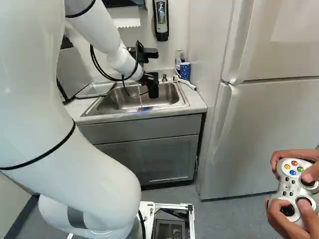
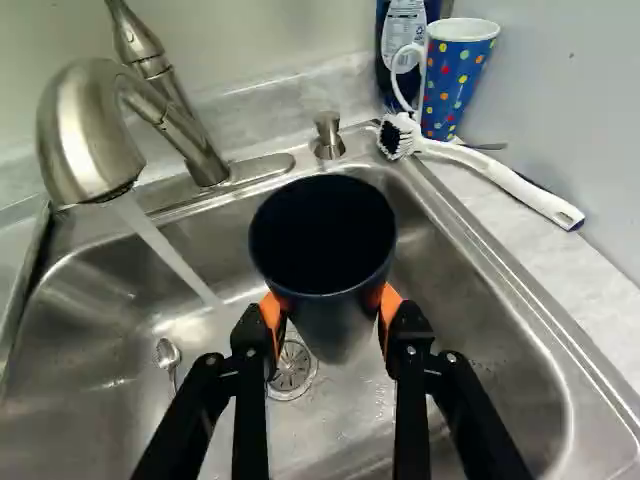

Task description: Rinse the cup and place it in the tray

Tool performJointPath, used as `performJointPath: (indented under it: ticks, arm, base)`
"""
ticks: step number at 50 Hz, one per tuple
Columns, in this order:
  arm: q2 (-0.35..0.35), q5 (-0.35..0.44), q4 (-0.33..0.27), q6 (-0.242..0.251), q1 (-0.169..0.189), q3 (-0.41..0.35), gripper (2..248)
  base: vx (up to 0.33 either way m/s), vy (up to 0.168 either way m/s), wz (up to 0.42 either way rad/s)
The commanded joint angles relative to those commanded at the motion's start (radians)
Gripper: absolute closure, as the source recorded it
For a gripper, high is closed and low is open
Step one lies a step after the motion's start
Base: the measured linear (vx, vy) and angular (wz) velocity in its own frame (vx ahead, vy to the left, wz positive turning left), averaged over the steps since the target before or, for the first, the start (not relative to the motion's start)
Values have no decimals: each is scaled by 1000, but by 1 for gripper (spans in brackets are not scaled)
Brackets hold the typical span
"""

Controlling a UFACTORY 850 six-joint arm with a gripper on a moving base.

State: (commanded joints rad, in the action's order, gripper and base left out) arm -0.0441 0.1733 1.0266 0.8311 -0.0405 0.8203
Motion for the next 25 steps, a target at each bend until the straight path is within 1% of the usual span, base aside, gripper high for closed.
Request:
performJointPath:
  ticks: [25]
  arm:
    - [0,-92,-78,0,-11,0,136]
  base:
    - [0,0,0]
